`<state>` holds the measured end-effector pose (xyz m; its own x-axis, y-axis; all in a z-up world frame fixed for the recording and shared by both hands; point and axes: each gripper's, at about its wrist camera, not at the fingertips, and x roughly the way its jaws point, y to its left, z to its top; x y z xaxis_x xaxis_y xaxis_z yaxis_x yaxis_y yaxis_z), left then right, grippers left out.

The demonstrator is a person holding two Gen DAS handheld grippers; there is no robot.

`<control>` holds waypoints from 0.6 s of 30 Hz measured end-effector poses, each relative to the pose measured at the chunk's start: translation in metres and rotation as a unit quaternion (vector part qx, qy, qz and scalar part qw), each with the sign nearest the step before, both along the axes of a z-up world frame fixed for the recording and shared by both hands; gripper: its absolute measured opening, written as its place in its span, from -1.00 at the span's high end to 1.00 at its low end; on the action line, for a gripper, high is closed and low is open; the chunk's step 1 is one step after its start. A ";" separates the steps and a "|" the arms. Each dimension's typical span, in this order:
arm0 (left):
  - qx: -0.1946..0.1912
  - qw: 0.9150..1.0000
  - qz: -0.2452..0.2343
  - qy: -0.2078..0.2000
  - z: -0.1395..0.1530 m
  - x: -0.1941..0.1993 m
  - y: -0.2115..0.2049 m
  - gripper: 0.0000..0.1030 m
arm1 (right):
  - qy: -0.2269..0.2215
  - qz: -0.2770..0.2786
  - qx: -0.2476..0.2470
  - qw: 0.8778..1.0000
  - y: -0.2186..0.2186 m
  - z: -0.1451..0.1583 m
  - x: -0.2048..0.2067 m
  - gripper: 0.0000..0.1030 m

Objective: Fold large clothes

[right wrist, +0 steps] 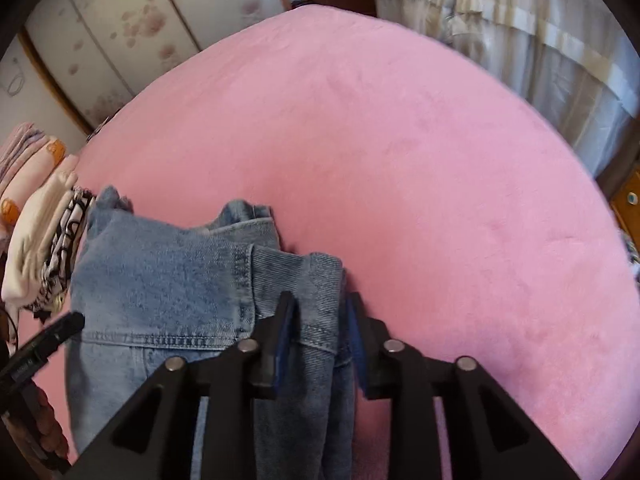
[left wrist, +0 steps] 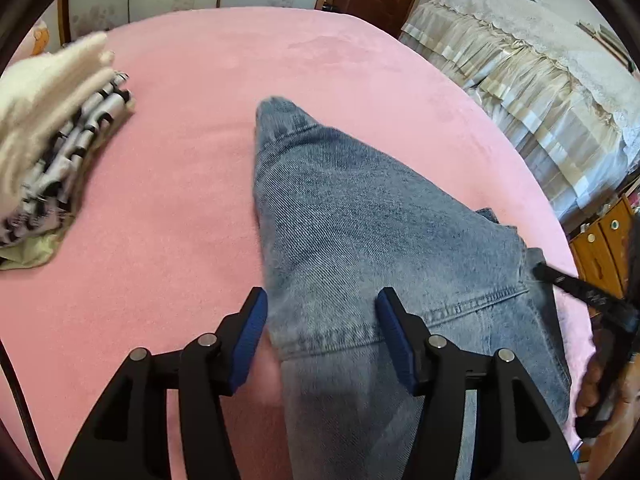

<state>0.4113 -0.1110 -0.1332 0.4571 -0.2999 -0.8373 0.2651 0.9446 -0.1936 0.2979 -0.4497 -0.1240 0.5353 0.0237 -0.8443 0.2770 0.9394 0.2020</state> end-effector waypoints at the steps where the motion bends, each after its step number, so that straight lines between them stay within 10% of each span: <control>1: 0.009 1.000 -0.001 -0.010 0.007 -0.006 0.000 -0.09 | -0.009 0.000 -0.015 1.000 0.005 0.012 -0.006 0.43; 7: -0.006 0.999 -0.035 -0.040 0.030 -0.063 -0.004 -0.09 | -0.047 0.079 -0.021 0.996 0.069 0.043 -0.056 0.43; 18: 0.021 0.993 -0.074 -0.087 0.007 -0.154 -0.016 0.27 | -0.014 0.157 -0.067 0.985 0.142 -0.009 -0.119 0.44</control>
